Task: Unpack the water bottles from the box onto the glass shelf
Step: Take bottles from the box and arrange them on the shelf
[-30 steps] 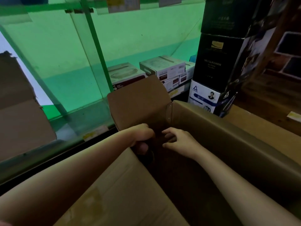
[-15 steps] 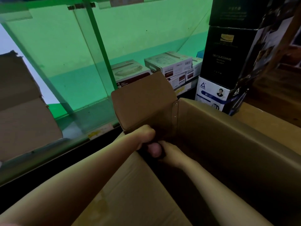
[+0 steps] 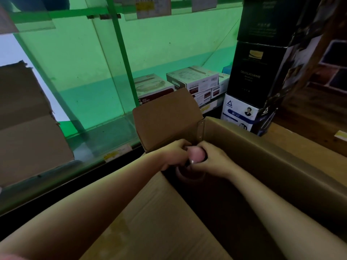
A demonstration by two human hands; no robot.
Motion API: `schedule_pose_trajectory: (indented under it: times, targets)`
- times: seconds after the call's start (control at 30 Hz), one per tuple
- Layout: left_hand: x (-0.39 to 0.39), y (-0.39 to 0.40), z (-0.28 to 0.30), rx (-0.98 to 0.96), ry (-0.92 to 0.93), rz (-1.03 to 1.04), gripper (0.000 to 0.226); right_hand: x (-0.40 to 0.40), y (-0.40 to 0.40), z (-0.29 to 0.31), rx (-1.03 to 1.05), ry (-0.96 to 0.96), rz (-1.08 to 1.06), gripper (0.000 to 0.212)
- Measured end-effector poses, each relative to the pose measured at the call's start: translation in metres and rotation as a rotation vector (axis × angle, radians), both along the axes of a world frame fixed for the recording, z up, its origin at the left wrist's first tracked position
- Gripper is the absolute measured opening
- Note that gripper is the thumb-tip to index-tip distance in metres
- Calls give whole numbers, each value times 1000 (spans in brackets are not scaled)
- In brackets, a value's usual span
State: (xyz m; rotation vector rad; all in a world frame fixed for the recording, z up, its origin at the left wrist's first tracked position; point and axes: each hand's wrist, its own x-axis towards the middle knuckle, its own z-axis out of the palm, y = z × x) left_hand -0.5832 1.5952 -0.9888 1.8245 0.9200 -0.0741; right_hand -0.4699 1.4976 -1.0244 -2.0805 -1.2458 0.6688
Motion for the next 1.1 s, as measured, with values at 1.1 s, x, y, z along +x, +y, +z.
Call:
schedule_pose_trajectory:
  times: [1.1]
  targets:
    - [-378, 67, 269, 422, -794, 203, 53, -333, 113, 323, 701, -12, 422, 39]
